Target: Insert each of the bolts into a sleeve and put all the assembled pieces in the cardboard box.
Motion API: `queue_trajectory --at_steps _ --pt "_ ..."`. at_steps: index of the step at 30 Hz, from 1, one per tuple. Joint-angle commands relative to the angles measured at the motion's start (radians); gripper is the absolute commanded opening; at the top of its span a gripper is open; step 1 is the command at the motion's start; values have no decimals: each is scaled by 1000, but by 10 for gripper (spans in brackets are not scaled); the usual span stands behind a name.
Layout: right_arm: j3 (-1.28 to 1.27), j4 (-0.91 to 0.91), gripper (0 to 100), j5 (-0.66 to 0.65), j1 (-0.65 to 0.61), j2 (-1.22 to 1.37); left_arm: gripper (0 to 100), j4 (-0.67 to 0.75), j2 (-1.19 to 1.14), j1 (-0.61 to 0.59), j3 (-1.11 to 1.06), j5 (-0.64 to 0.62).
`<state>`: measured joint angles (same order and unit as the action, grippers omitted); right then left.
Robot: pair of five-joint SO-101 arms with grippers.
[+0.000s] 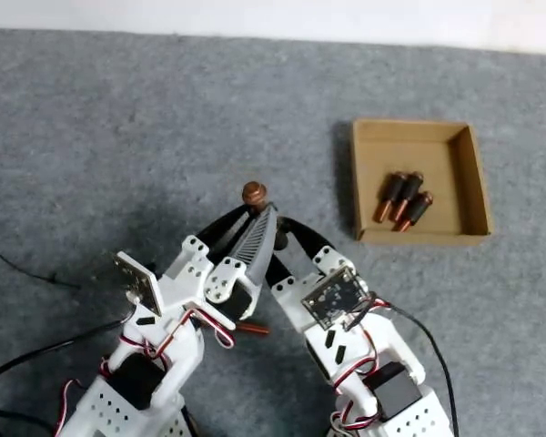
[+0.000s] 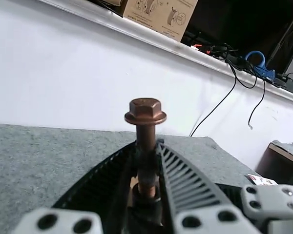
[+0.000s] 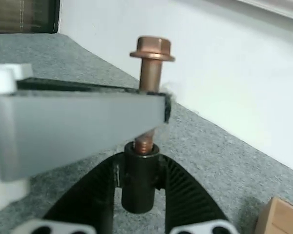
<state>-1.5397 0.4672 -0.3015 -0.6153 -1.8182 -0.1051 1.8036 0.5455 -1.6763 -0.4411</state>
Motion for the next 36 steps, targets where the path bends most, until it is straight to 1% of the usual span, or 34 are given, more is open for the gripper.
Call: queue_trajectory --at_steps 1,4,6,12,17,23,30,36 --pt "59 -4 5 -8 13 -13 143 -2 12 22 -19 -5" --pt "59 -4 5 -8 13 -13 269 -12 12 22 -19 -6" --pt "59 -4 5 -8 13 -13 311 -29 12 22 -19 -6" --pt "54 -4 5 -8 16 -13 284 -25 18 13 -19 -5" --pt "54 -4 5 -2 101 -13 280 -25 18 -88 -18 -9" --pt "4 -8 5 -2 148 -13 280 -25 16 -101 -19 -8" --pt "-107 -170 5 -2 153 -13 280 -25 16 -101 -19 -8" --pt "-137 -191 5 -5 153 -13 280 -25 19 -110 -18 -11"
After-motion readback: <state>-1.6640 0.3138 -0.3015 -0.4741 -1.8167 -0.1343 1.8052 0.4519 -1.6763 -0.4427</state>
